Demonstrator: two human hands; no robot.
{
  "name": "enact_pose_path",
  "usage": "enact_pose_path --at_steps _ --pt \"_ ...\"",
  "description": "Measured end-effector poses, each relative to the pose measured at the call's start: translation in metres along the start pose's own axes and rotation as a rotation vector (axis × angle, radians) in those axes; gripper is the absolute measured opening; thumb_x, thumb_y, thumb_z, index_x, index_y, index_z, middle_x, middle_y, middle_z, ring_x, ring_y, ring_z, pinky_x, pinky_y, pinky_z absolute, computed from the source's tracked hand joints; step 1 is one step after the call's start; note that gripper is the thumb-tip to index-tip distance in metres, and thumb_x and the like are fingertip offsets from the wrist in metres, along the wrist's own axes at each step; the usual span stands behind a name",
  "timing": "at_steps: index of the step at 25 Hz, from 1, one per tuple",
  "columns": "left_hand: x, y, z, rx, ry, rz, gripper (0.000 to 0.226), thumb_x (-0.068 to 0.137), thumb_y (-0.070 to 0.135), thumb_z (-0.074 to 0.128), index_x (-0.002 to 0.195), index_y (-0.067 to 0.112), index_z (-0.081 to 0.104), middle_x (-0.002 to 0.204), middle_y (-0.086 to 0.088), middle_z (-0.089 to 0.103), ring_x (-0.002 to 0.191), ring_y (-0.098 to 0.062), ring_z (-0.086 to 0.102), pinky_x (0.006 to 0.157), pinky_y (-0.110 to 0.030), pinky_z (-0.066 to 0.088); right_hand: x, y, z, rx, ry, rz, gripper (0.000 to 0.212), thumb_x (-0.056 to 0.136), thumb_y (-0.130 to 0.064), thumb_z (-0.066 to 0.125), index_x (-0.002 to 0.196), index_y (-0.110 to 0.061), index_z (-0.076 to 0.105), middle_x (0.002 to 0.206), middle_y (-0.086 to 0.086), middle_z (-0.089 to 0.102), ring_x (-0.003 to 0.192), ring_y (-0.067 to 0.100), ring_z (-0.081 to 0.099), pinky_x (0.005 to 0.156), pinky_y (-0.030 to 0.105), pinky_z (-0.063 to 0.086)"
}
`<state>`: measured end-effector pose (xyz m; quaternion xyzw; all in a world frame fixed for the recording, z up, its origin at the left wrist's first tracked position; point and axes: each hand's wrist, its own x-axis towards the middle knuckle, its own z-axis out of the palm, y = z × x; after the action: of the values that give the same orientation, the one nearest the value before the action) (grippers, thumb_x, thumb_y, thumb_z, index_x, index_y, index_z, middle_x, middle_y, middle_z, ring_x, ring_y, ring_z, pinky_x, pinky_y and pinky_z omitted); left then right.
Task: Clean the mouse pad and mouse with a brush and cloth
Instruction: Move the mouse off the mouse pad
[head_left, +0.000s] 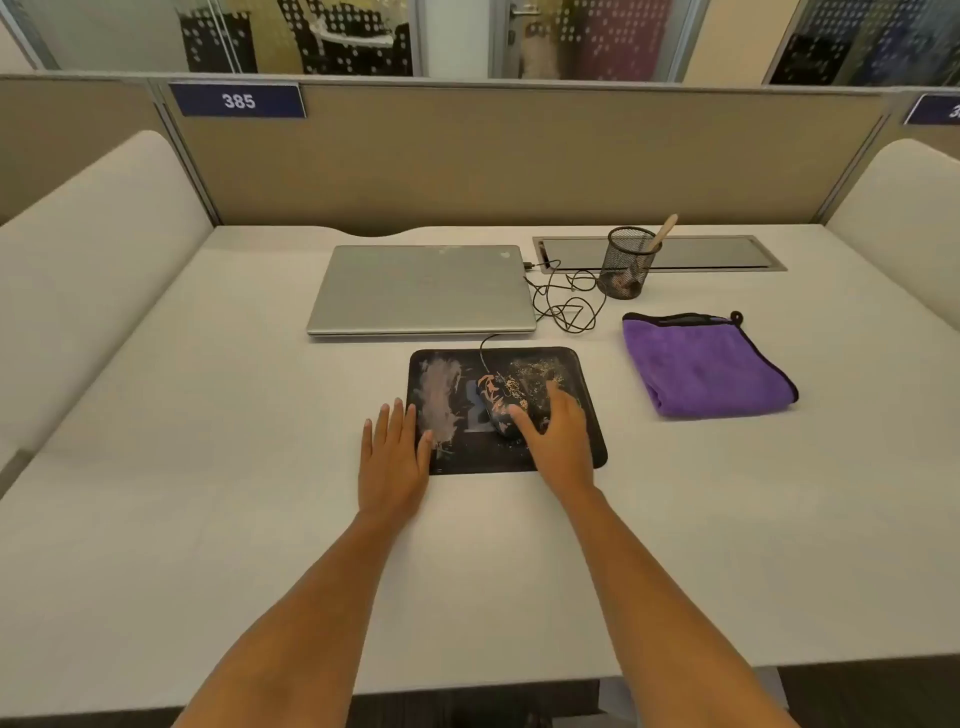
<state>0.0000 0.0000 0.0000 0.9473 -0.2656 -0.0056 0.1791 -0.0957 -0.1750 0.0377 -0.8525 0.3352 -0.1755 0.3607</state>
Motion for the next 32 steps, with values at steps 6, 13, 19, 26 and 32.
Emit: enact_pose_path --at_steps 6,13,19,26,32 --pt "-0.002 -0.02 -0.007 0.005 -0.013 -0.04 0.07 0.087 0.05 0.001 0.147 0.015 0.006 0.157 -0.003 0.001 0.144 -0.017 -0.005 0.114 -0.031 -0.01 0.002 -0.027 0.029 -0.027 -0.041 0.049 0.082 0.085 -0.045 0.062 0.147 -0.009 0.023 0.152 0.009 0.03 0.141 0.025 0.026 0.113 0.035 0.03" --pt "-0.001 -0.026 -0.008 0.002 -0.033 -0.034 0.064 0.092 0.049 0.002 0.147 0.015 0.005 0.157 -0.002 0.0 0.144 -0.017 -0.006 0.114 -0.03 -0.01 0.009 -0.028 0.041 -0.098 0.036 0.116 0.077 0.086 -0.036 0.065 0.146 -0.007 0.027 0.149 0.011 0.036 0.138 0.028 0.031 0.112 0.036 0.032" --pt "-0.003 -0.029 -0.01 -0.008 -0.037 -0.037 0.068 0.087 0.047 -0.001 0.147 0.015 0.005 0.157 -0.003 0.0 0.144 -0.017 -0.005 0.115 -0.03 -0.008 0.006 -0.05 0.054 -0.066 0.117 0.094 0.073 0.084 -0.034 0.067 0.143 -0.005 0.034 0.145 0.013 0.041 0.137 0.028 0.034 0.109 0.036 0.036" --pt "-0.005 -0.03 -0.01 0.014 -0.043 -0.036 0.059 0.094 0.042 0.0 0.147 0.016 0.002 0.157 -0.003 -0.002 0.144 -0.016 -0.006 0.117 -0.031 -0.006 0.026 -0.112 0.09 -0.007 0.138 0.043 0.066 0.081 -0.031 0.07 0.136 -0.006 0.043 0.134 0.012 0.051 0.125 0.025 0.045 0.1 0.033 0.044" --pt "-0.004 -0.033 -0.011 0.05 -0.052 -0.029 0.066 0.087 0.045 -0.004 0.146 0.016 -0.002 0.156 -0.002 -0.004 0.143 -0.016 -0.008 0.114 -0.03 -0.01 0.029 -0.126 0.12 0.011 0.11 0.078 0.066 0.082 -0.031 0.068 0.136 -0.005 0.041 0.136 0.013 0.049 0.128 0.027 0.042 0.106 0.037 0.041"
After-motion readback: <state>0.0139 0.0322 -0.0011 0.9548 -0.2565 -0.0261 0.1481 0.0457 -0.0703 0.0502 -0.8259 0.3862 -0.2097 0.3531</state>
